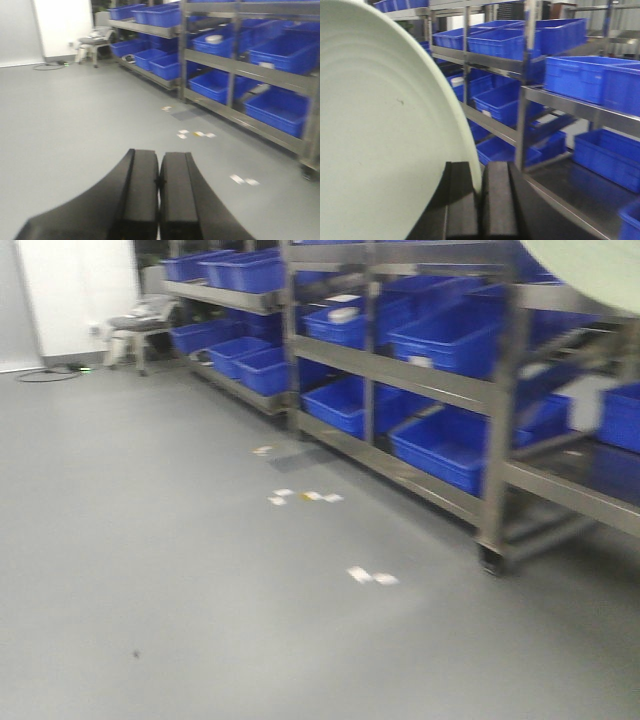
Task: Place green plate on second shelf with right arm
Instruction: 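Drive the base along the shelves toward the blue bin rack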
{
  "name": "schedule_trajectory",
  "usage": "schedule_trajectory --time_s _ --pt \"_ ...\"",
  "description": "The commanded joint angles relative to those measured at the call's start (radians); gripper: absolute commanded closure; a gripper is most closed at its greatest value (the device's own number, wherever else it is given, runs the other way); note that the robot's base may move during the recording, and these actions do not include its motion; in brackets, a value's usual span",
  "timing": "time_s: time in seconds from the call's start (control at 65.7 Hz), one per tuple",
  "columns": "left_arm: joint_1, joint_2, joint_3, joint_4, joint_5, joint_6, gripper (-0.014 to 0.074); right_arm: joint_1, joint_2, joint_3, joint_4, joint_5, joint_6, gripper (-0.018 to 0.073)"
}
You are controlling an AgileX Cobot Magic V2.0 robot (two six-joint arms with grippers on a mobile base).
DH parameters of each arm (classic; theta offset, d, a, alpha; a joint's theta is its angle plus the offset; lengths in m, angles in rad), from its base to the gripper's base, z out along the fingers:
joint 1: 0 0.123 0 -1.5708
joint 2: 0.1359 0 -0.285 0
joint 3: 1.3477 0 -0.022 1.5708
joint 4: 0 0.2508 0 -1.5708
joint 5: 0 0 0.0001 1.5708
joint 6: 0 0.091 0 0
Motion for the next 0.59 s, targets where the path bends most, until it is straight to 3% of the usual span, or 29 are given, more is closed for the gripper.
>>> schedule_trajectory --time_s 0.0,0.578 --pt "0.000 -0.017 0.041 -0.001 -0.088 -0.003 0.0466 -0.008 0.006 -0.033 0.007 -0.116 0.006 0.0535" --pt "0.000 -0.017 0.041 -0.001 -0.088 -0.003 0.0466 -0.008 0.006 -0.033 0.007 -0.116 0.006 0.0535"
